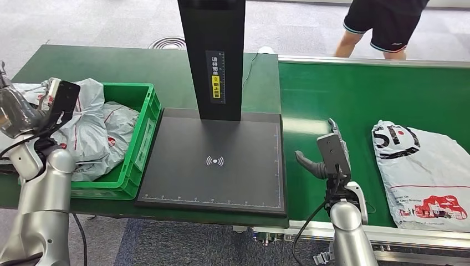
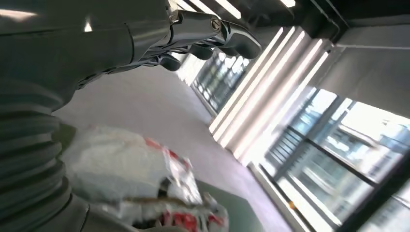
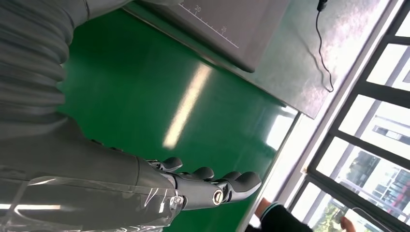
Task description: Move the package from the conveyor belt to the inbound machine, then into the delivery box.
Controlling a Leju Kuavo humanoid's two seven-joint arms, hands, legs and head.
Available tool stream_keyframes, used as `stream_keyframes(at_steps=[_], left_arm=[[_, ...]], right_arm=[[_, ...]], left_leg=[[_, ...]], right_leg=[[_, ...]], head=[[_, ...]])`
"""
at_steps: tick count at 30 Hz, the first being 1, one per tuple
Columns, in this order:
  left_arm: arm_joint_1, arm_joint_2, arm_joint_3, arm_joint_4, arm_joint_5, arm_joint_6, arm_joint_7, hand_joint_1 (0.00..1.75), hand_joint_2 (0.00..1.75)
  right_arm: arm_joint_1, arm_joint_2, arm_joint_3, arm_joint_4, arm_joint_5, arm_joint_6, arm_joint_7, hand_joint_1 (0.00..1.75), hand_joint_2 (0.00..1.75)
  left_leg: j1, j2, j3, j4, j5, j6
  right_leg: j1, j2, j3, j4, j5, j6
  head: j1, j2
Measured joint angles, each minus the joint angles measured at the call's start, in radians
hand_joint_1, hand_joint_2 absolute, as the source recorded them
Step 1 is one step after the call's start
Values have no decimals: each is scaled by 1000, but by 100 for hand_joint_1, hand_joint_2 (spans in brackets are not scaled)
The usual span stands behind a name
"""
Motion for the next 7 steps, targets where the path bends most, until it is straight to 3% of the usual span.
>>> stream_keyframes(at_steps=[2, 4, 6, 7], left_arm=[[37, -26, -4, -61, 279, -72, -130, 0, 175], [85, -55, -17, -132, 617, -231, -244, 0, 175], [139, -78, -45, -202, 893, -410, -309, 0, 175], [152, -82, -54, -218, 951, -452, -320, 0, 175]], right_arm=[[-2, 0, 0, 2, -23, 1, -15, 0, 175], [-7, 0, 1, 8, -49, 4, -33, 0, 175], [-14, 0, 3, 15, -70, 7, -51, 0, 175], [-15, 0, 4, 17, -74, 8, -56, 0, 175]], left_leg=[[0, 0, 0, 0, 0, 0], [-1, 0, 0, 0, -1, 0], [-1, 0, -1, 0, -1, 0], [-1, 0, -1, 0, -1, 0]], right_leg=[[0, 0, 0, 0, 0, 0], [0, 0, 0, -1, 0, 0], [0, 0, 0, -1, 0, 0], [0, 0, 0, -1, 0, 0]], head=[[0, 0], [0, 0], [0, 0], [0, 0]])
